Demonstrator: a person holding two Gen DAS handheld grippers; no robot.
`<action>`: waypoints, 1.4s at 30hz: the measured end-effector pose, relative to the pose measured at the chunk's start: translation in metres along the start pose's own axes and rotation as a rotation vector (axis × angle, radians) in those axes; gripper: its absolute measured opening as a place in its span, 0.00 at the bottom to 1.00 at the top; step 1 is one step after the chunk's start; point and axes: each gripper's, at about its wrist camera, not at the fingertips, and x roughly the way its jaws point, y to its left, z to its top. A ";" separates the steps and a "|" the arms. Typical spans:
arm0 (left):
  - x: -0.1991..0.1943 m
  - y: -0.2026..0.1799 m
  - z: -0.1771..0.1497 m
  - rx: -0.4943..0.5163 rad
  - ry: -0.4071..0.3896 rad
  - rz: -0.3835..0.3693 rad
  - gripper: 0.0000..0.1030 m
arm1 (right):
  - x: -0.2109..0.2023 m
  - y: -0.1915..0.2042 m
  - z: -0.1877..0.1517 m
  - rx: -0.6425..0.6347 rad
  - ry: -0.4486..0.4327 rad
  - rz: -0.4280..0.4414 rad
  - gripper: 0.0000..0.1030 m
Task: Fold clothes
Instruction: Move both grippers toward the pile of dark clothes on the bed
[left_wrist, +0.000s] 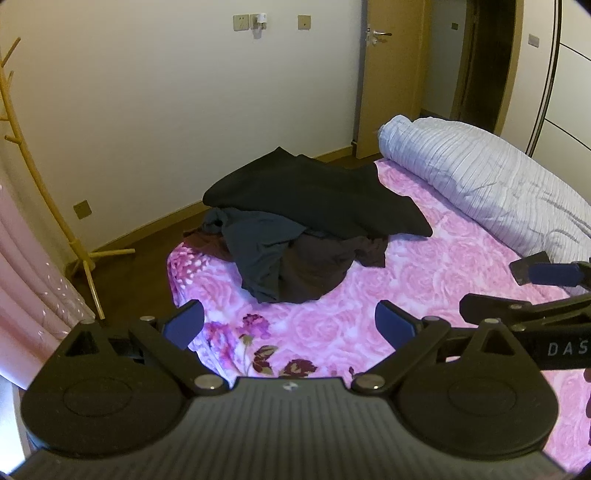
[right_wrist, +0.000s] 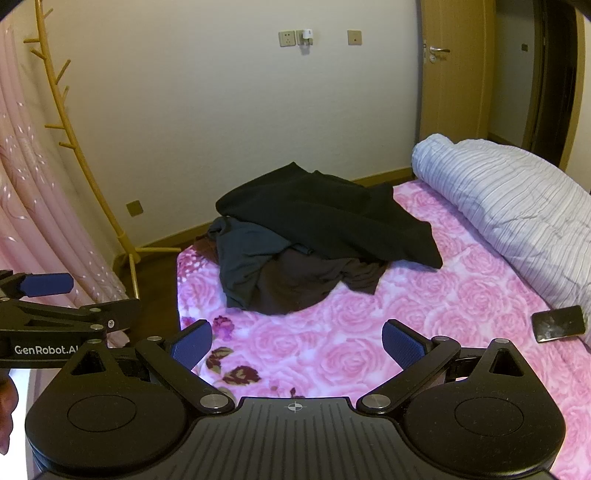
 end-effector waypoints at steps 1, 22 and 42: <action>0.000 -0.001 0.000 0.002 0.000 0.004 0.95 | 0.000 0.000 0.000 0.000 -0.001 0.000 0.98; 0.003 0.003 -0.001 -0.024 0.016 -0.027 0.95 | 0.003 -0.006 0.002 0.008 -0.003 0.003 0.98; -0.009 -0.006 -0.009 -0.007 0.016 -0.036 0.94 | 0.004 -0.011 0.001 0.008 -0.004 0.036 0.98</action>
